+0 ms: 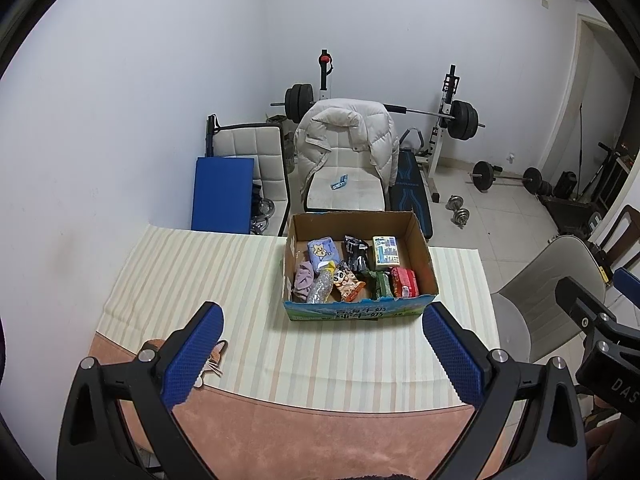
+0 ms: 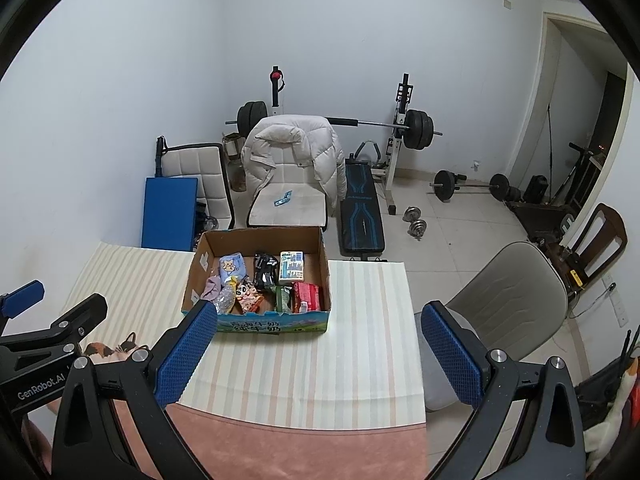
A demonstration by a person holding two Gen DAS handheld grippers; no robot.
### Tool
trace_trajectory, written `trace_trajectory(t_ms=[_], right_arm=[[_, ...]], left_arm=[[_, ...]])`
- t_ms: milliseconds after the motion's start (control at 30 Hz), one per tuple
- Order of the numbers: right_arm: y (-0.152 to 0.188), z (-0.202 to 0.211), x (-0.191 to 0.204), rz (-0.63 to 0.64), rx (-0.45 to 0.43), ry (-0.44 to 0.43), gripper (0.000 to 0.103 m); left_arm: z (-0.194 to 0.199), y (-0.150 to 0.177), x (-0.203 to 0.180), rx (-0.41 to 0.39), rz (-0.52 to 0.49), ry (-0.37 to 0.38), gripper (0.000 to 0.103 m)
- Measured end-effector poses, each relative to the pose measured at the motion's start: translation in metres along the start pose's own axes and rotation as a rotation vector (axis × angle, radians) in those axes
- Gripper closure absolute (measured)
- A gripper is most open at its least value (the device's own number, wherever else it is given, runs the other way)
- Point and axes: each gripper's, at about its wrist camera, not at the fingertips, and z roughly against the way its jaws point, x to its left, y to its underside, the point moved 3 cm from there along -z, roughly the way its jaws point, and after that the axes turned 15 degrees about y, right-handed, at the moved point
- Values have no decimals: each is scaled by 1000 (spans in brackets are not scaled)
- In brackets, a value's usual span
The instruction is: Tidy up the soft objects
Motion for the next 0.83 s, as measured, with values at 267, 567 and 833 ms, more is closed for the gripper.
trace_trajectory(t_ms=[267, 567, 833], right_arm=[[-1, 2, -1, -13, -8, 7, 0], [2, 3, 0, -17, -9, 10, 0], [4, 4, 0, -20, -10, 12, 0]], left_arm=[[3, -7, 0, -6, 0, -4, 1], [4, -8, 1, -6, -1, -7, 1], [7, -7, 0, -21, 3, -2, 1]])
